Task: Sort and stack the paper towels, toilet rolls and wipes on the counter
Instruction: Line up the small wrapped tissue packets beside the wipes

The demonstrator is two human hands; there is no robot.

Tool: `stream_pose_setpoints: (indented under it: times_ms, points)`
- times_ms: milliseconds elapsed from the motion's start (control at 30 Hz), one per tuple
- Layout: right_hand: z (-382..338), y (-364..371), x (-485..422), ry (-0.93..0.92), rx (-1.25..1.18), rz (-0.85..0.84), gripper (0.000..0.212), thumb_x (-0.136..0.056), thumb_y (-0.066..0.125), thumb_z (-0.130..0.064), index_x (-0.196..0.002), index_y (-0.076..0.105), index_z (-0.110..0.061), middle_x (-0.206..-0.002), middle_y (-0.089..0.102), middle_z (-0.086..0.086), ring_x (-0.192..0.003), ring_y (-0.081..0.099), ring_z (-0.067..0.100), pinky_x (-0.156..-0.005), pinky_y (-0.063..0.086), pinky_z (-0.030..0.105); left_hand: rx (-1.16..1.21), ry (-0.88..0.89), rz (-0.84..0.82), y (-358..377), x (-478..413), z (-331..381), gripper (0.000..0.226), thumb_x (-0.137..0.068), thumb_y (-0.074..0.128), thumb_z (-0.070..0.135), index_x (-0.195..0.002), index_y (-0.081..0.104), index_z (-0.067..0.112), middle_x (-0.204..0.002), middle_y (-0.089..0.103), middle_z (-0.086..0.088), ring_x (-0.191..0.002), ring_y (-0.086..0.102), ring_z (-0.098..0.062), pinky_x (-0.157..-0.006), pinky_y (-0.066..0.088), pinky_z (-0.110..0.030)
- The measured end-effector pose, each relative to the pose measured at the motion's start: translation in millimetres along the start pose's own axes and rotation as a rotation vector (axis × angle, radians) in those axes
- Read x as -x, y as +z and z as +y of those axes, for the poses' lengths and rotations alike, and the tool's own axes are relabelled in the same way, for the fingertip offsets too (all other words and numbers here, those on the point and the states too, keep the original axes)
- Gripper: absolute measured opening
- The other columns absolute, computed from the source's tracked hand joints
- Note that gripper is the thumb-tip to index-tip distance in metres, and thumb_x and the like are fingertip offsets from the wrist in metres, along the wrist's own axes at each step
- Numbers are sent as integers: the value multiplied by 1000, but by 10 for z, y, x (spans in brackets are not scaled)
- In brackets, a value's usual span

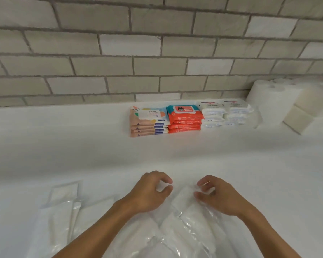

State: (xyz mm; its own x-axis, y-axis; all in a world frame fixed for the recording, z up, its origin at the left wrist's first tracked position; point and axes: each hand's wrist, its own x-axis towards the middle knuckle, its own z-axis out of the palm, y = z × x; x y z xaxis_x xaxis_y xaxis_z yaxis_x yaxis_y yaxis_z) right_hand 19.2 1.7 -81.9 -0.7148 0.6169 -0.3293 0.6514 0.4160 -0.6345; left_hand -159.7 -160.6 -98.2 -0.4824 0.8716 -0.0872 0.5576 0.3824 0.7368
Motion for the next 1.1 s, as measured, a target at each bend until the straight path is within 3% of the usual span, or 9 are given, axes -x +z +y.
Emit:
stream_pose_setpoints:
  times_ms: [200, 367, 500, 667, 767, 833, 933, 1033, 1100]
  points:
    - [76, 251, 513, 112, 220, 6, 79, -60, 81, -60, -116, 32, -33, -104, 43, -9, -96, 51, 12, -79, 46, 23, 15, 14, -95, 221, 77, 62, 19, -91, 62, 32, -109, 67, 29, -111, 64, 17, -108, 55, -2, -96, 42, -17]
    - [105, 295, 608, 99, 99, 69, 66, -68, 80, -42, -109, 30, -28, -74, 51, -7, -62, 47, 11, -59, 40, 23, 93, -14, -72, 366, 80, 161, 13, -89, 64, 30, -101, 69, 32, -105, 67, 18, -92, 56, 8, -83, 39, -3]
    - [172, 198, 519, 102, -31, 117, 50, -77, 78, -31, -113, 43, -30, -85, 59, -6, -63, 58, 11, -53, 44, 20, 168, -48, 6, 451, 28, 248, 17, -88, 67, 30, -105, 67, 32, -105, 66, 19, -92, 55, 11, -76, 37, 3]
    - [131, 1, 392, 18, -297, 222, 19, -92, 65, -20, -102, 54, -32, -96, 61, -13, -81, 59, -1, -56, 42, 7, 355, -162, 188, 432, 18, 371, 25, -86, 72, 32, -109, 64, 32, -104, 66, 17, -93, 63, -2, -75, 44, -5]
    - [15, -14, 299, -56, -547, 168, 16, -94, 61, -12, -105, 61, -23, -100, 69, -5, -87, 69, 14, -66, 48, 12, 634, -249, 175, 374, 56, 485, 27, -84, 75, 28, -109, 67, 25, -102, 72, 6, -88, 71, -15, -79, 58, -26]
    - [-72, 17, 235, -126, -614, 102, 17, -95, 60, -8, -109, 63, -18, -103, 70, -1, -92, 70, 16, -70, 52, 18, 780, -246, 100, 361, 90, 555, 21, -86, 74, 21, -106, 71, 16, -97, 76, -3, -83, 74, -19, -71, 60, -32]
    - [-158, 69, 126, -210, -517, 64, 18, -95, 61, -14, -111, 64, -21, -104, 69, -6, -89, 70, 10, -71, 54, 17, 719, -230, 126, 348, 105, 570, 16, -87, 73, 16, -102, 73, 13, -92, 77, -5, -79, 74, -18, -63, 56, -26]
    - [-88, 81, 15, -239, -270, 162, 16, -94, 63, -27, -109, 64, -30, -103, 65, -10, -82, 65, 7, -70, 49, 12, 711, -259, 218, 288, 113, 472, 12, -88, 72, 15, -99, 73, 16, -92, 77, -1, -83, 74, -16, -66, 59, -29]
    - [18, 79, -34, -226, -19, 169, 30, -89, 66, -39, -118, 58, -33, -111, 57, -9, -95, 57, 10, -83, 45, 17, 716, -287, 276, 199, 128, 368, 11, -90, 70, 15, -100, 72, 17, -94, 77, -2, -83, 73, -16, -66, 59, -30]
